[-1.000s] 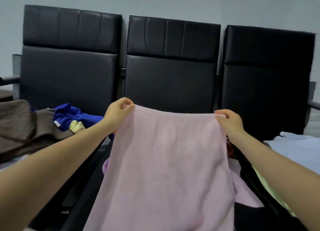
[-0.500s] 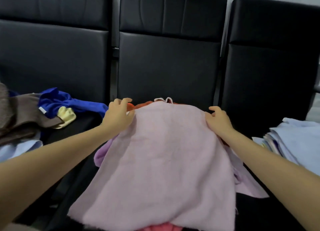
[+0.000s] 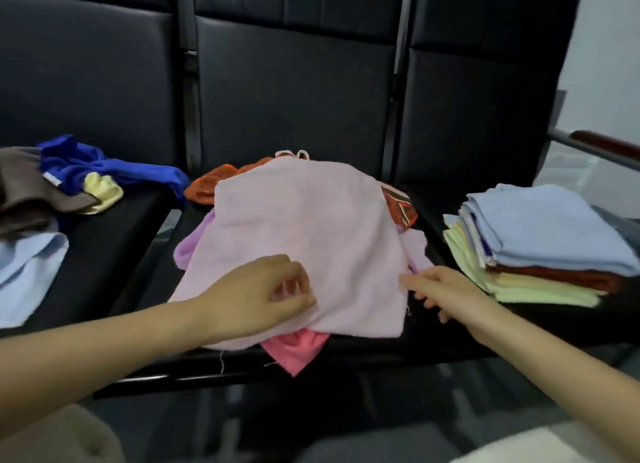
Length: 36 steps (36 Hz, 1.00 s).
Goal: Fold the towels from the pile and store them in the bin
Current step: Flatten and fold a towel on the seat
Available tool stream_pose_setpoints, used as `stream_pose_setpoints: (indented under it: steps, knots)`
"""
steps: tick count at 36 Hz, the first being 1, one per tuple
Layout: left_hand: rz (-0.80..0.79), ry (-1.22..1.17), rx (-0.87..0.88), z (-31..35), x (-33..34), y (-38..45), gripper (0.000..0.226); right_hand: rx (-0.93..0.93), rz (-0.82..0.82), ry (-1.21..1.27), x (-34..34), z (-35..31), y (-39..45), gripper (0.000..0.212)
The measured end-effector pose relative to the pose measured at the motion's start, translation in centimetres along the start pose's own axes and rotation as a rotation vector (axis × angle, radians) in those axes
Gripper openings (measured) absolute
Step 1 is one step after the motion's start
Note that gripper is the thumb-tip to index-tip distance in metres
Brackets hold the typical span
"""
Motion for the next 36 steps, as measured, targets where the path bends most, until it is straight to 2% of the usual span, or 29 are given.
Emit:
stream_pose_setpoints:
  steps: [2, 4, 9, 11, 13, 16, 20, 24, 26, 29, 33, 36]
  knots:
    - [-0.037, 0.066, 0.053, 0.6, 1.5, -1.0, 0.048, -0.004, -0.053, -0.080, 0.8, 0.4, -1.0, 0.040]
    - [-0.026, 0.108, 0.097, 0.8, 2.6, -1.7, 0.057, -0.026, -0.099, -0.119, 1.7, 0.6, -2.0, 0.036]
    - [0.033, 0.096, 0.111, 0.2, 2.6, -2.4, 0.049, -0.132, -0.122, 0.039, 3.2, 0.5, -3.6, 0.026]
    - [0.043, 0.078, 0.102, -0.1, 2.4, -2.4, 0.048, -0.153, -0.106, 0.092, 3.5, 0.6, -3.8, 0.034]
    - [0.036, 0.060, 0.097, -0.4, 2.4, -2.4, 0.046, -0.161, -0.108, 0.110, 3.6, 0.5, -4.0, 0.040]
    - [0.026, 0.029, 0.090, -0.7, 2.4, -2.4, 0.044, -0.155, -0.103, 0.099, 3.5, 0.1, -3.9, 0.031]
    - [0.035, -0.002, 0.082, -1.0, 2.4, -2.4, 0.041, -0.126, -0.087, 0.129, 3.3, 0.1, -3.6, 0.034]
    - [0.042, -0.043, 0.070, -1.0, 2.4, -2.2, 0.028, -0.204, 0.019, 0.268, 2.4, -0.2, -3.7, 0.020]
    - [0.045, -0.054, 0.070, -1.0, 2.4, -2.1, 0.026, -0.273, 0.054, 0.271, 2.1, -0.8, -3.9, 0.020]
    - [0.042, -0.051, 0.081, -0.9, 2.5, -2.0, 0.028, -0.302, -0.003, 0.299, 2.7, -1.2, -3.6, 0.015]
    - [0.025, -0.052, 0.090, -0.9, 2.7, -2.2, 0.029, -0.284, -0.161, 0.366, 4.3, -1.1, -3.1, 0.049]
    - [-0.008, -0.003, 0.103, -1.1, 2.9, -2.5, 0.045, -0.295, -0.191, 0.415, 4.5, -1.3, -2.6, 0.047]
Point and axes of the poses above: each hand's wrist, its own y-axis towards the middle knuckle, its own x-axis out of the palm, z = x × y, the point moved 9 cm from there along y, towards the middle knuckle, and after that the axes turned 6 degrees about -z, right-handed, at the moved point
